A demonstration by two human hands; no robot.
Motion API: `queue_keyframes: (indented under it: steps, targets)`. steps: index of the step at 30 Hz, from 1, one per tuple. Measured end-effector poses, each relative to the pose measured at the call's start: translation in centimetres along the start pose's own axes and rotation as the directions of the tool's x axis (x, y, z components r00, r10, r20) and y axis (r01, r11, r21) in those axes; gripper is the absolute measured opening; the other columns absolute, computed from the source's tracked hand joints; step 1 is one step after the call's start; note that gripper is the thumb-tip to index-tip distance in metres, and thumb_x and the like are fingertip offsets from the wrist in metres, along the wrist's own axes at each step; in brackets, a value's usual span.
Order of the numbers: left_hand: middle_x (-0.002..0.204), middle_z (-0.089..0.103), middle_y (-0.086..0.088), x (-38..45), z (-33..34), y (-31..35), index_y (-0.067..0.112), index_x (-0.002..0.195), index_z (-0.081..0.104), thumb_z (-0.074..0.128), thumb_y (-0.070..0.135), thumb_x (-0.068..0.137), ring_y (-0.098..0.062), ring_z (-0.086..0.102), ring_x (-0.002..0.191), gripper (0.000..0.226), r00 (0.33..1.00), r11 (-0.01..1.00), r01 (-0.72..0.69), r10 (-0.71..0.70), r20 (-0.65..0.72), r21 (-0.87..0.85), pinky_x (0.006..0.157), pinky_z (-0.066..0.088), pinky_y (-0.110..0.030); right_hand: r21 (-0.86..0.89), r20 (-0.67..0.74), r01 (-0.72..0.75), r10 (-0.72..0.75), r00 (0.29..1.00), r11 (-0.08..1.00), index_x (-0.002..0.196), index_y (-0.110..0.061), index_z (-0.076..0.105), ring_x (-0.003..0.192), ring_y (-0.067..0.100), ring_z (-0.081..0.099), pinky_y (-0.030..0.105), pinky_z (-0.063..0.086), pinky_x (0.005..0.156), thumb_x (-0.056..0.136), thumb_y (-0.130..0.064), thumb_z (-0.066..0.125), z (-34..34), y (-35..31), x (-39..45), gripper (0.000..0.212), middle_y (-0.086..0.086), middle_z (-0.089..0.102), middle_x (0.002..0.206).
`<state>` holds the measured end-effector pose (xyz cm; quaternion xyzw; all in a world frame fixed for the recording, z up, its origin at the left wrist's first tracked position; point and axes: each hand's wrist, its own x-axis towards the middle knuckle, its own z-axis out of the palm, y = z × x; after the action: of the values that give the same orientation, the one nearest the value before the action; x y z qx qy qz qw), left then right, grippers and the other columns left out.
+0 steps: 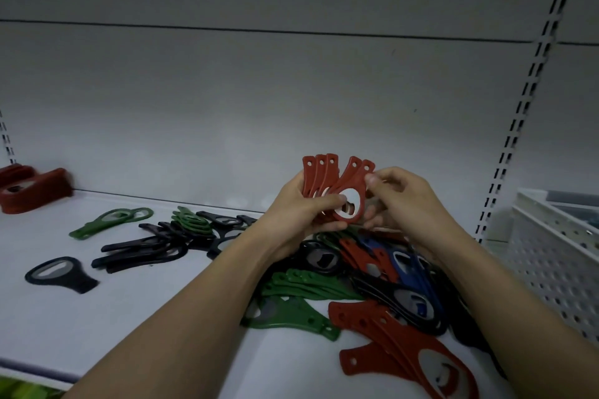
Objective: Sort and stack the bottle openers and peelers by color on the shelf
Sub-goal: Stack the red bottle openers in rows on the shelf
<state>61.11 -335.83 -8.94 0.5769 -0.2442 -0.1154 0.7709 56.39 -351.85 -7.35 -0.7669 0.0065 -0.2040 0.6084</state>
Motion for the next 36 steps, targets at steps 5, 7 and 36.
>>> queue_keyframes:
  steps: [5,7,36]
  targets:
    - [0.099,0.071,-0.003,0.2,-0.2,-0.1,0.017,0.11,0.059,0.064,-0.004,0.089,-0.017,0.074,0.079,0.03,0.999,0.999,0.021,-0.023,-0.036,-0.041,0.061,0.058,-0.027,-0.294,-0.255,-0.015,-0.063,0.965,0.956,0.097,-0.01,0.064,0.06,0.019,0.059,0.03,0.053,0.054,0.098,-0.006,0.051,-4.0,1.0,1.8,0.014,0.011,0.065,0.088]
    - [0.101,0.07,-0.004,0.2,-0.2,-0.1,0.018,0.11,0.058,0.062,-0.005,0.09,-0.017,0.074,0.078,0.031,0.999,0.998,0.025,-0.027,-0.036,-0.05,0.061,0.058,-0.028,-0.394,-0.276,-0.065,-0.05,0.96,0.917,0.094,-0.011,0.066,0.064,0.02,0.061,0.034,0.055,0.062,0.096,-0.004,0.053,-5.2,1.8,2.3,0.015,0.008,0.067,0.082]
    - [0.083,0.076,0.0,0.2,-0.3,0.1,0.011,0.107,0.059,0.058,-0.008,0.091,-0.019,0.075,0.074,0.025,0.999,0.998,0.05,-0.051,-0.018,-0.034,0.064,0.062,-0.033,-0.799,-0.013,0.066,-0.127,0.992,0.598,0.091,-0.025,0.06,0.081,0.016,0.059,0.036,0.052,0.075,0.088,-0.015,0.069,-4.8,1.8,1.7,0.014,-0.003,0.063,0.091]
